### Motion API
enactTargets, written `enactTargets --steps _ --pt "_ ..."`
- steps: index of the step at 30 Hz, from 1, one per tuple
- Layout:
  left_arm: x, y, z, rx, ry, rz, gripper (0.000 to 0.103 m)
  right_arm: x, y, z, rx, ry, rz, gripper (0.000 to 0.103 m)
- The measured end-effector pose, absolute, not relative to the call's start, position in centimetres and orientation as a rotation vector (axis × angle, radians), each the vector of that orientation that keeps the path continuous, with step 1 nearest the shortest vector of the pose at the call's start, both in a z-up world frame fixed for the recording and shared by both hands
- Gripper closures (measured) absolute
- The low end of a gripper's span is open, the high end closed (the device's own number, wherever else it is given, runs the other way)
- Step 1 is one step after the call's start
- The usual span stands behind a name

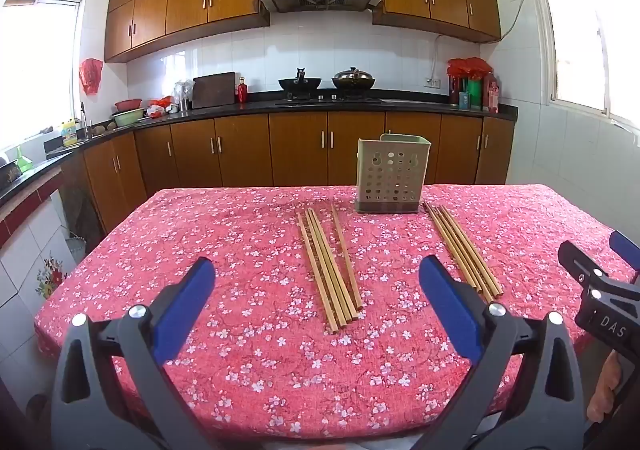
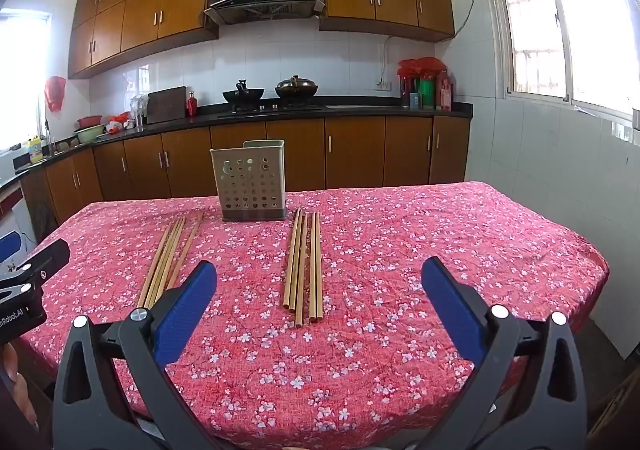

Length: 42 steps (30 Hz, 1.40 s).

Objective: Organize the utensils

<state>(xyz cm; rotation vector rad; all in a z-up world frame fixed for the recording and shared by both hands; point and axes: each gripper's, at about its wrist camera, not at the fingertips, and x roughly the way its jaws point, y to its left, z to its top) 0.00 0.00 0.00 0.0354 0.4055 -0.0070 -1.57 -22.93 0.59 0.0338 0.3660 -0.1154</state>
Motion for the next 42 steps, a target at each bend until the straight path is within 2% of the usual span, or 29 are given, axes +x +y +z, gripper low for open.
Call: enactTargets --steps 42 --pt "-0.01 0.02 0.01 0.035 0.406 -0.008 0.004 -1.31 -22.98 0.49 0.035 0.368 -0.115 0.002"
